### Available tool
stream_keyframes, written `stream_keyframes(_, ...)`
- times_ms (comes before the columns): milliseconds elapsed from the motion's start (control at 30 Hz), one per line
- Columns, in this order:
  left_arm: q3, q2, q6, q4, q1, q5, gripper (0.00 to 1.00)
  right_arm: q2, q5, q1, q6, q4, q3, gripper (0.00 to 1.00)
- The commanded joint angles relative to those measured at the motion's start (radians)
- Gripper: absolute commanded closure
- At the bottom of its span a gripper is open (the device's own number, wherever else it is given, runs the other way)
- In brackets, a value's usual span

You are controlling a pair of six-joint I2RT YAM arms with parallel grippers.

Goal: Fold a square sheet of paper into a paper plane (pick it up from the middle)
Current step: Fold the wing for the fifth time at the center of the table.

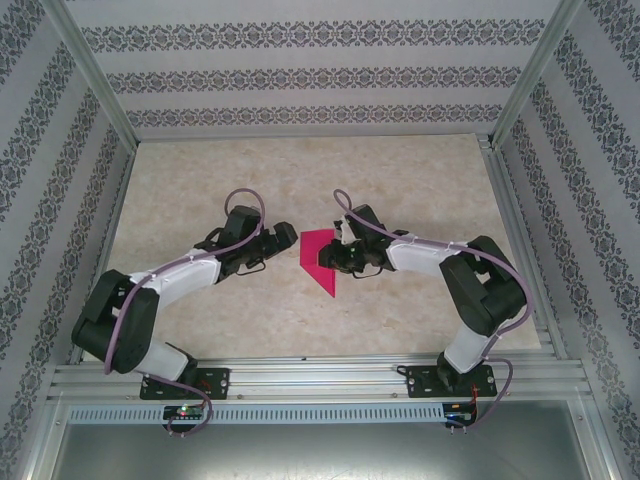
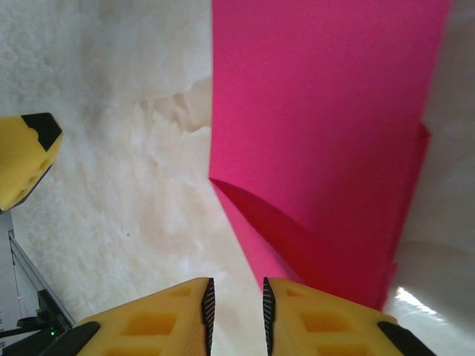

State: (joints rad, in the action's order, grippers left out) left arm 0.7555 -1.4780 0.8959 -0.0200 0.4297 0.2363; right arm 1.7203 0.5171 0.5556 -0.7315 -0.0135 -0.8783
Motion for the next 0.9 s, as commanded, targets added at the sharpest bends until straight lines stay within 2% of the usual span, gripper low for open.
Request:
stream_keyframes(0, 0.028, -0.033, 0.003, -0.012, -0.014, 0.05, 0.0, 0.032, 0.048, -0.028, -0.008, 0.062, 0.038, 0.73)
stream_keyframes(133, 0.061, -0.077, -0.001, -0.021, -0.014, 0.101, 0.0, 0.061, 0.107, -0.069, -0.039, 0.147, 0.084, 0.73)
stream_keyframes(367, 0.124, -0.16, -0.001, -0.005, -0.011, 0.181, 0.01, 0.087, 0.124, -0.106, -0.022, 0.165, 0.123, 0.73)
stream_keyframes(700, 0.216, -0.303, 0.039, -0.015, -0.008, 0.31, 0.15, 0.12, 0.131, -0.123, 0.003, 0.167, 0.14, 0.75)
stream_keyframes(867, 0.25, -0.352, 0.028, -0.007, -0.004, 0.351, 0.19, 0.124, 0.122, -0.128, 0.001, 0.162, 0.147, 0.75)
